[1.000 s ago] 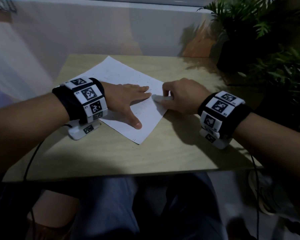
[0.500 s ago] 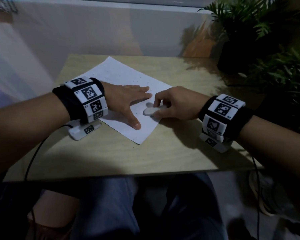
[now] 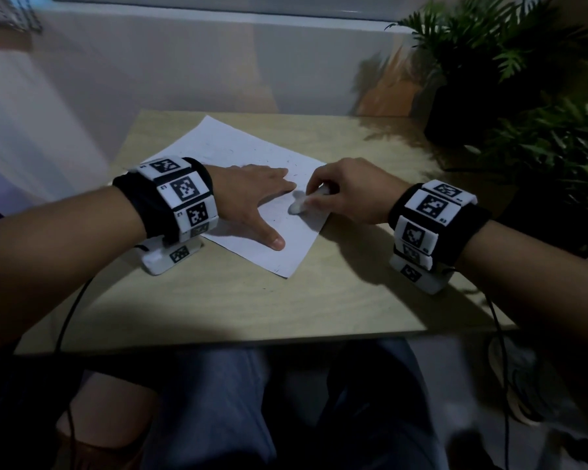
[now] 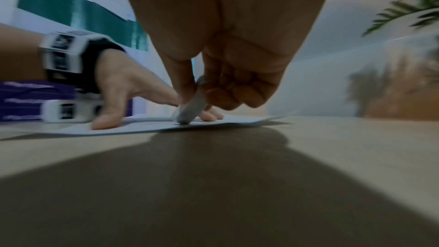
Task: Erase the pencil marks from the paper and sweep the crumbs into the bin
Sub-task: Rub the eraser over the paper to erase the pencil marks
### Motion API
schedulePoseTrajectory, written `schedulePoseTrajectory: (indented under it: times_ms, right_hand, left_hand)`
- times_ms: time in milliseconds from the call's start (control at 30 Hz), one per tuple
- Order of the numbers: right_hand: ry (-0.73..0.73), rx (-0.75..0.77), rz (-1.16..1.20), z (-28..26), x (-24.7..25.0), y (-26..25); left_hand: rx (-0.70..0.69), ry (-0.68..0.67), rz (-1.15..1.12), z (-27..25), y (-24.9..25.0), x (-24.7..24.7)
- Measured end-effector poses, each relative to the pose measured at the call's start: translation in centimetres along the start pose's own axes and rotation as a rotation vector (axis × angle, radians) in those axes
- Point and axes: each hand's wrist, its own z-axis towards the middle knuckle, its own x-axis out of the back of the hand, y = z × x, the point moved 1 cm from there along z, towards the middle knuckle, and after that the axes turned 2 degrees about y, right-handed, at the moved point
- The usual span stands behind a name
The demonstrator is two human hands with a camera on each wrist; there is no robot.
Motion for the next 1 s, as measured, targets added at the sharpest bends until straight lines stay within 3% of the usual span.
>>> schedulePoseTrajectory:
  times_ms: [167, 300, 500, 667, 833, 933, 1000]
  right_hand:
    - [0.178, -0.118, -0.042, 1.0, 0.3, 1.3]
    - [0.033, 0.040, -0.024, 0.5, 0.0, 0.1]
    - [0.161, -0.060, -0.073, 1.5, 0.3, 1.0]
    - [-0.036, 0.006, 0.046, 0.8, 0.4, 0.1]
    - [0.142, -0.054, -0.089, 1.8, 0.5, 0.9]
    - [0.054, 0.044, -0.045, 1.0, 0.2, -0.2]
    - [-0.015, 0.023, 0.044, 0.7, 0.3, -0.4]
  left_hand:
    - [0.012, -0.055, 0.013, -0.4, 0.1, 0.1]
    - [0.002, -0.045, 0.011, -0.3, 0.1, 0.1]
    - [0.004, -0.047, 0.021, -0.4, 0.2, 0.2]
    - [0.003, -0.024, 0.068, -0.4, 0.3, 0.2]
    - [0.006, 0.038, 0.127, -0.2, 0.1, -0.1]
    - [-0.030, 0.089, 0.111, 0.0, -0.1, -0.2]
    - [-0.027, 0.078, 0.105, 0.0, -0.2, -0.3]
